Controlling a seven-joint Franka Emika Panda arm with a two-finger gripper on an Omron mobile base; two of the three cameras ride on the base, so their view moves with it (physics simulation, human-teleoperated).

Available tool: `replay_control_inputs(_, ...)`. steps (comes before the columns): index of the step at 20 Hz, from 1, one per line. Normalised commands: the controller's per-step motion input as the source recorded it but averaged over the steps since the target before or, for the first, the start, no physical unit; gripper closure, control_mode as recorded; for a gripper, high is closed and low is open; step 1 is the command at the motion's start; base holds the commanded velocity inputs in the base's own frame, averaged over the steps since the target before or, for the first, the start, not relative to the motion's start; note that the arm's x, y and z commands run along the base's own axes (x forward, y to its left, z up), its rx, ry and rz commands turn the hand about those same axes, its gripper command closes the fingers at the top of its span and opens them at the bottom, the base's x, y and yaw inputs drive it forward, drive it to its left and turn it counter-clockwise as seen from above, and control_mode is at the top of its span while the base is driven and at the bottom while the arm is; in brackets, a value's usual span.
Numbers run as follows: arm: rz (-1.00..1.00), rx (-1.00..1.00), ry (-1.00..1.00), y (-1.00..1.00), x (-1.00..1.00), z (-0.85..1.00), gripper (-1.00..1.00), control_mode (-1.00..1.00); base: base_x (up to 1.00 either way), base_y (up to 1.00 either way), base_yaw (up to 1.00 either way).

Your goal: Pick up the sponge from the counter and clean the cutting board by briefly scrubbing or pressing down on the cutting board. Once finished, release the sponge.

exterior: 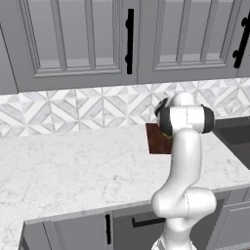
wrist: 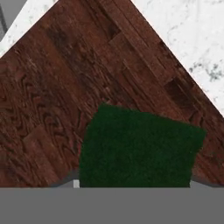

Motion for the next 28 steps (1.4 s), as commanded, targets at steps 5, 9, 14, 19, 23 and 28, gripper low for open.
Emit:
replay_control_inputs(5,0.0,0.0,-0.01,0.0,0.66,-0.25,1.0,-1.0,0.0,0.0,0.0)
replay_control_inputs(9,0.0,0.0,0.0,-0.04,0.4,-0.33,1.0,-1.0,0.0,0.0,0.0)
replay_control_inputs(14,0.0,-0.02,0.0,-0.03,-0.07,-0.73,1.0,-1.0,0.0,0.0,0.0)
replay_control_inputs(19,0.0,-0.13,0.02,0.06,-0.73,-1.0,1.0,-1.0,0.0,0.0,0.0)
replay_control_inputs(23,0.0,-0.12,0.23,0.05,-0.94,-0.98,1.0,-1.0,0.0,0.0,0.0)
replay_control_inputs(28,0.0,-0.05,0.55,0.0,-0.93,-0.48,1.0,-1.0,0.0,0.0,0.0)
